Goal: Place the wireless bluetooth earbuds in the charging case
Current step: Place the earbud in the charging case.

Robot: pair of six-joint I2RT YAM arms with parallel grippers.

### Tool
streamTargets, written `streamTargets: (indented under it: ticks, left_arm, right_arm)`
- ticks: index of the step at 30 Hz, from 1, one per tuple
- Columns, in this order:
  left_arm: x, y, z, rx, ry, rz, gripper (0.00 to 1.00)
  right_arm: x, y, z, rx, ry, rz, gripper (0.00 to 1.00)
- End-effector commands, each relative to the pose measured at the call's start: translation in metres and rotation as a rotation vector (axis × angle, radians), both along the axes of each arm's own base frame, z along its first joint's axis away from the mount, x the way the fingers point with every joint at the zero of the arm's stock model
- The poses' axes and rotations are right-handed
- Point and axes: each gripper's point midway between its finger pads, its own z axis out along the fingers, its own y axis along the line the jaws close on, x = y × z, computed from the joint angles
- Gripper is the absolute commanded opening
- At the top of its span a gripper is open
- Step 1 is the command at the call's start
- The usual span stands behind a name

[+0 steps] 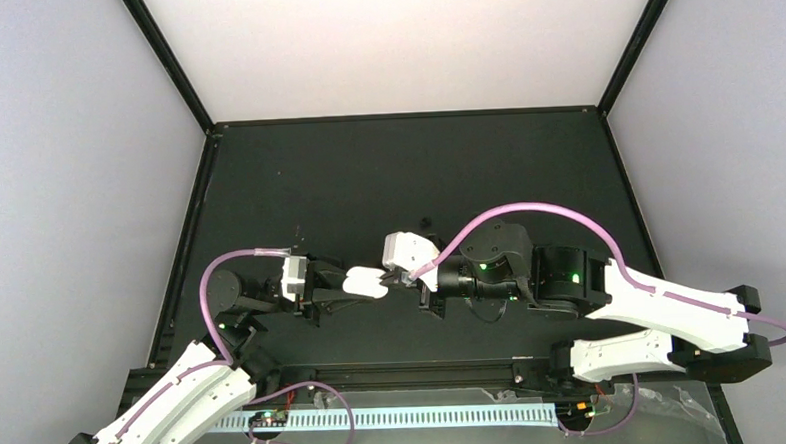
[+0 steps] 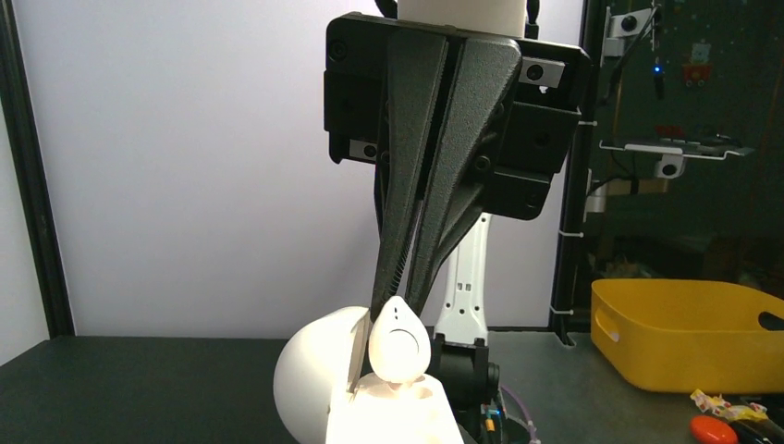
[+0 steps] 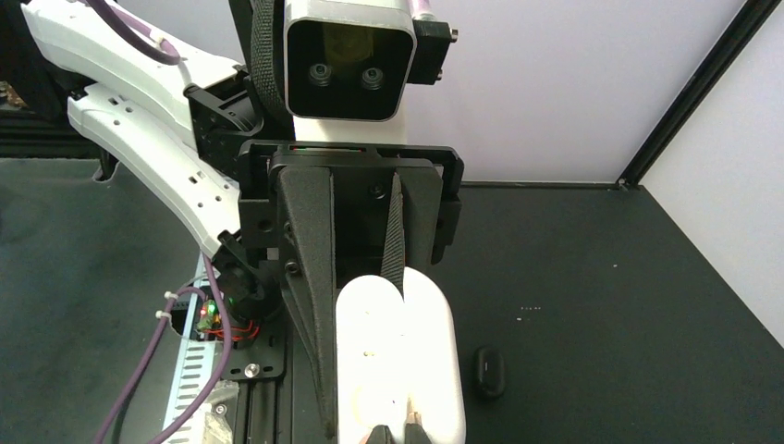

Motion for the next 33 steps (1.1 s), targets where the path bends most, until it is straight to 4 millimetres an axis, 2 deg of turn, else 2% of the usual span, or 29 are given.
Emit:
streamTargets:
  ticks: [1,23,33]
  left_arm:
    - [0.000,0.003,0.015,-0.027,-0.020,0.018,0.02]
    - [0.002,0.004,0.022,-0.039,-0.025,0.034,0.02]
    - [0.003,0.006,0.027,-0.055,-0.034,0.047,0.02]
  right_arm:
    - [0.003,0.001,-0.003,-0.008,-0.021,-0.019,0.01]
    - [0.008,0.006,-0.014,-0.039,-0.019,-0.043,0.01]
    - [0.002,0.012,-0.023,-0.072,-0.004,-0.010,0.01]
